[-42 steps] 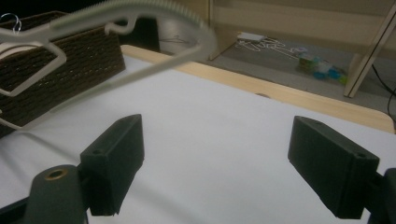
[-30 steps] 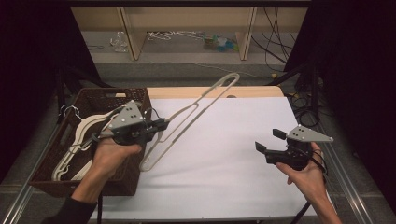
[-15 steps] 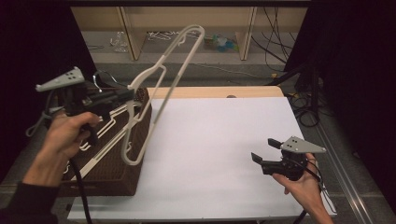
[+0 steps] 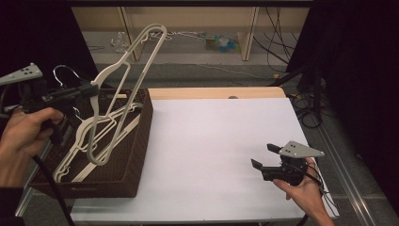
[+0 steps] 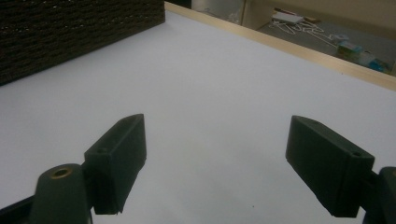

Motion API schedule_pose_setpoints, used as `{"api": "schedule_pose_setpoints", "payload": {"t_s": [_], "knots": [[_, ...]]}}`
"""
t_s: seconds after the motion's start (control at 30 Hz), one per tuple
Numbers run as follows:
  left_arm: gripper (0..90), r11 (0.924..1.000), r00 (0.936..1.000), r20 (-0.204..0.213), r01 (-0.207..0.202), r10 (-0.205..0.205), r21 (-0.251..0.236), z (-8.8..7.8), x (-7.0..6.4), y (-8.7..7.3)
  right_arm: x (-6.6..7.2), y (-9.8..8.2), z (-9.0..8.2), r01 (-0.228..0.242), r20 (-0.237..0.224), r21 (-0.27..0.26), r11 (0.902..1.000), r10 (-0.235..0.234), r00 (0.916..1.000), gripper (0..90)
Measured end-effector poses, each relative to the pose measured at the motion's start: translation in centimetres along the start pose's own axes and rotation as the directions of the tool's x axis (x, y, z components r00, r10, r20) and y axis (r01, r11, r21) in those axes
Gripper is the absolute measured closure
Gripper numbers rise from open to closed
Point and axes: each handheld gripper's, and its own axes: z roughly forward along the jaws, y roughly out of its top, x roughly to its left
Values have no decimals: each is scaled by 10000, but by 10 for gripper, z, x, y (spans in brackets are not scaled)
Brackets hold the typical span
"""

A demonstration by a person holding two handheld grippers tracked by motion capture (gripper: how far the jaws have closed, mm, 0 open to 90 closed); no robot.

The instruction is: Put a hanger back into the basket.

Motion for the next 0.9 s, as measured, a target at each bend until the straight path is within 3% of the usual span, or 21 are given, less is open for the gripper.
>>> {"api": "schedule_pose_setpoints", "payload": {"t_s": [0.1,0.27,0.43,0.6,0.9], "knots": [[856,9999,9998,-169,-128,129,100,-3,12,-10,-1,-1,0,44,5,38,10000,-44,10000,214],[856,9976,9974,-668,-229,273,660,-6,31,-29,0,-3,0,59,-87,142,9999,-58,9999,217],[857,9942,9966,-712,-342,416,1024,-9,46,-45,1,-3,0,82,-114,160,9998,-80,9999,218],[856,9874,9955,-808,-372,502,1541,-10,58,-61,1,-4,0,88,-115,398,9992,-84,9999,219],[856,9731,9914,-1033,-551,799,2237,-20,80,-80,2,-4,1,82,-199,291,9995,-76,9998,220]]}}
